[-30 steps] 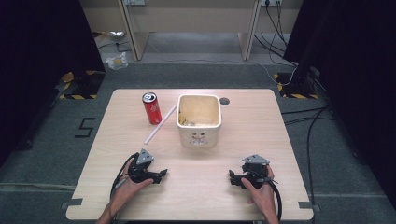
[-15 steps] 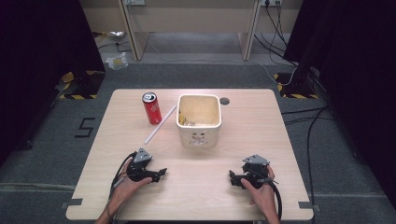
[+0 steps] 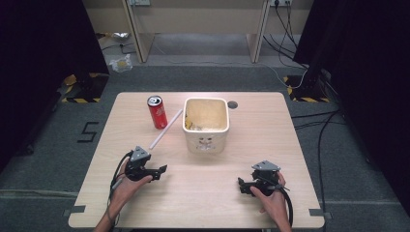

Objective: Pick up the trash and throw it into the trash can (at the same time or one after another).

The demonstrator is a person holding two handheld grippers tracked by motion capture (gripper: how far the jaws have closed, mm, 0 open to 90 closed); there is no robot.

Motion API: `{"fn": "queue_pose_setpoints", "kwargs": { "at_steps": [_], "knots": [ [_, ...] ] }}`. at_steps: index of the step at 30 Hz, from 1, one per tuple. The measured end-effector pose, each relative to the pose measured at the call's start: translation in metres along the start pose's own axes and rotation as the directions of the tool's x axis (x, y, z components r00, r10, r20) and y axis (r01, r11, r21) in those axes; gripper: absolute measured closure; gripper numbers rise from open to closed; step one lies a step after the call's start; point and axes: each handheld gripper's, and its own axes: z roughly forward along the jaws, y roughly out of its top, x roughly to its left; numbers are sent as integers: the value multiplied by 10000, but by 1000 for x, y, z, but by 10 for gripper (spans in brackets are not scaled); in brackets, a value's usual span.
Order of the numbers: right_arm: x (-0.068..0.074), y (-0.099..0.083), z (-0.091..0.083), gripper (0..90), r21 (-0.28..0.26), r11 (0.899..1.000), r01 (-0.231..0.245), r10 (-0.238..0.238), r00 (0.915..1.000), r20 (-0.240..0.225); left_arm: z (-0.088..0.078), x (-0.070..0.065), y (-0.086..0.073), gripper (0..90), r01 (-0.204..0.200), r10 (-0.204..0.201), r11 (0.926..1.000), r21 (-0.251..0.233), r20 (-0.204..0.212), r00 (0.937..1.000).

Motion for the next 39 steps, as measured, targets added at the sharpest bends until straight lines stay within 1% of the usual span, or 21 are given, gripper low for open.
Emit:
{"fn": "queue_pose_setpoints", "kwargs": {
  "at_steps": [2, 5, 6, 10, 12, 13, 14, 21, 25, 29, 30, 35, 39],
  "knots": [
    [0, 0, 0, 2, 7, 10000, 5, -5, 10000, -1, -1, 4, 3, 156, -30, 29, 10000, -24, -183, 9998],
    [0, 0, 0, 2, 7, 10000, 6, -6, 10000, -3, -1, 9, 10, 158, 34, -41, 9999, -164, -392, 9992],
    [0, 0, 0, 2, 6, 10000, 8, -8, 10000, -3, 0, 13, 15, 159, 85, -96, 9997, -215, -496, 9987],
    [0, 0, 0, 2, 10, 10000, 7, -7, 10000, -4, 0, 18, 21, 159, 108, -129, 9994, -344, -619, 9980],
    [0, 0, 0, 2, -1, 10000, 6, -6, 10000, -8, 1, 21, 26, 159, 136, -167, 9991, -410, -752, 9970],
    [0, 0, 0, 2, -1, 10000, 6, -6, 10000, -8, 1, 21, 26, 159, 136, -167, 9991, -410, -752, 9970],
    [0, 0, 0, 2, 8, 10000, 7, -7, 10000, -4, 2, 24, 28, 159, 224, -259, 9987, -460, -763, 9967],
    [0, 0, 0, 2, 6, 10000, 9, -9, 10000, -3, 6, 28, 35, 159, 243, -277, 9987, -438, -778, 9966],
    [0, 0, 0, 2, -1, 10000, 7, -7, 10000, -7, 10, 33, 40, 163, 284, -323, 9985, -478, -828, 9960],
    [0, 0, 0, 2, 6, 10000, 7, -7, 10000, -4, 12, 39, 45, 163, 400, -441, 9977, -555, -758, 9961],
    [0, 0, 0, 2, 8, 10000, 7, -7, 10000, -4, 12, 40, 46, 163, 350, -394, 9978, -560, -805, 9960],
    [0, 0, 0, 2, 5, 10000, 7, -7, 10000, -3, 12, 46, 55, 163, 466, -537, 9956, -812, -879, 9947],
    [0, 0, 0, 2, 9, 10000, 7, -7, 10000, -4, 15, 53, 62, 163, 512, -595, 9952, -836, -997, 9932]
  ]
}}
